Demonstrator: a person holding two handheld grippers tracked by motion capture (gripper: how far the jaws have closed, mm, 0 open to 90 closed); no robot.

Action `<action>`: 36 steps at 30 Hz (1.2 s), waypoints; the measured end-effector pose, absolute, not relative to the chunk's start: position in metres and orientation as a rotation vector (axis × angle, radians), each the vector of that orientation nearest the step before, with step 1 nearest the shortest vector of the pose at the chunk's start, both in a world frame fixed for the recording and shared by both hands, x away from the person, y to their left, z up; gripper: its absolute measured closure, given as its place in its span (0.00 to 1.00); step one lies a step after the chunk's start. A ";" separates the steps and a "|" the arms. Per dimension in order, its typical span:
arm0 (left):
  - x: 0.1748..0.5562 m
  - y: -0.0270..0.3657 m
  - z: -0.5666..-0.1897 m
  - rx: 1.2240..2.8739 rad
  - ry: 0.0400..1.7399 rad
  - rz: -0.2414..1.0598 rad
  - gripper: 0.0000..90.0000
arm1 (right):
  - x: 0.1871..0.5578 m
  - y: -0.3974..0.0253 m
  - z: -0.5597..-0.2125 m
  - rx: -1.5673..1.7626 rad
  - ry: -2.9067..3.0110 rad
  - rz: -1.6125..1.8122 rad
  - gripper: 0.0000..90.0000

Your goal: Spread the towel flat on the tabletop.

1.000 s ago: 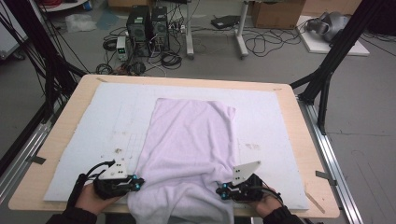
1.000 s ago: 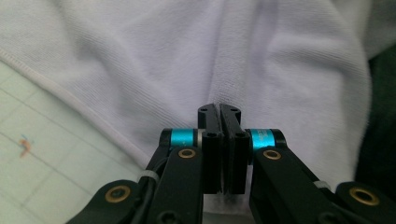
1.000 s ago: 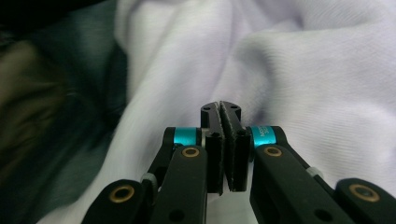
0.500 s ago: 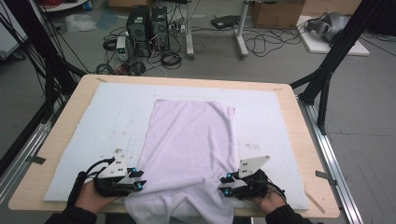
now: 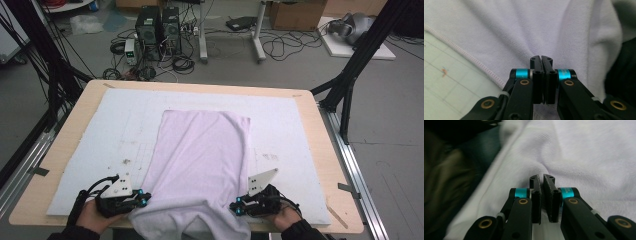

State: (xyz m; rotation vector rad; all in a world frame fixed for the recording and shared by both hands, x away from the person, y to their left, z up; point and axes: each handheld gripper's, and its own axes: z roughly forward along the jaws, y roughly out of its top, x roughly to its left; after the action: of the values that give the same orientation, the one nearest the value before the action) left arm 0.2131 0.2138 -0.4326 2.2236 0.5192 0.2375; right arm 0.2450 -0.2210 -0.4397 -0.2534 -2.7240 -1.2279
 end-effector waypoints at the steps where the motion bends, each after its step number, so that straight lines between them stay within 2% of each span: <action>1: 0.208 0.216 -0.431 2.214 0.511 0.234 0.97 | 0.242 -0.223 -0.438 -0.218 -2.709 -1.234 0.92; 3: 0.205 0.218 -0.427 2.186 0.514 0.238 0.92 | 0.240 -0.232 -0.432 -0.258 -2.675 -1.315 0.86; 6: 0.215 0.215 -0.424 2.179 0.539 0.263 0.73 | 0.252 -0.240 -0.426 -0.401 -2.743 -1.337 0.81; 8: 0.226 0.210 -0.427 2.188 0.554 0.291 0.69 | 0.260 -0.236 -0.427 -0.438 -2.785 -1.352 0.74; 9: 0.231 0.207 -0.429 2.197 0.566 0.294 0.68 | 0.264 -0.233 -0.429 -0.451 -2.783 -1.344 0.74; 11: 0.241 0.202 -0.435 2.220 0.581 0.277 0.68 | 0.271 -0.226 -0.434 -0.452 -2.811 -1.308 0.75; 12: 0.245 0.200 -0.439 2.240 0.573 0.247 0.75 | 0.273 -0.223 -0.436 -0.446 -2.806 -1.289 0.76; 13: 0.246 0.199 -0.442 2.250 0.563 0.236 0.85 | 0.274 -0.220 -0.438 -0.435 -2.819 -1.263 0.80; 15: 0.247 0.200 -0.442 2.240 0.570 0.225 0.96 | 0.274 -0.215 -0.443 -0.391 -2.865 -1.207 0.89; 16: 0.246 0.200 -0.441 2.249 0.571 0.236 0.97 | 0.274 -0.216 -0.442 -0.396 -2.861 -1.208 0.95; 18: 0.242 0.204 -0.439 2.251 0.577 0.255 0.98 | 0.274 -0.218 -0.442 -0.396 -2.836 -1.195 0.97; 21: 0.234 0.217 -0.435 2.216 0.594 0.249 0.97 | 0.266 -0.223 -0.439 -0.343 -2.787 -1.221 0.96; 22: 0.234 0.220 -0.434 2.201 0.605 0.261 0.96 | 0.264 -0.227 -0.437 -0.358 -2.765 -1.261 0.93; 23: 0.235 0.222 -0.432 2.196 0.629 0.284 0.90 | 0.265 -0.230 -0.435 -0.385 -2.777 -1.296 0.89; 24: 0.238 0.222 -0.431 2.193 0.650 0.305 0.79 | 0.268 -0.233 -0.434 -0.436 -2.782 -1.304 0.86; 25: 0.242 0.221 -0.430 2.185 0.653 0.305 0.77 | 0.272 -0.234 -0.434 -0.482 -2.807 -1.308 0.80; 28: 0.260 0.214 -0.429 2.176 0.704 0.357 0.71 | 0.288 -0.235 -0.433 -0.621 -2.863 -1.322 0.75; 34: 0.307 0.203 -0.428 2.137 0.807 0.361 0.71 | 0.333 -0.233 -0.427 -0.776 -2.852 -1.331 0.71; 36: 0.313 0.202 -0.427 2.120 0.778 0.345 0.71 | 0.336 -0.234 -0.422 -0.751 -2.803 -1.369 0.69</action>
State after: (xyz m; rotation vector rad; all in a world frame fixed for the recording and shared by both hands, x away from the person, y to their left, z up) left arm 0.3126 0.2019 -0.4267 2.1200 0.7783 0.3448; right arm 0.3363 -0.2336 -0.4222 -0.7509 -2.8028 -1.3693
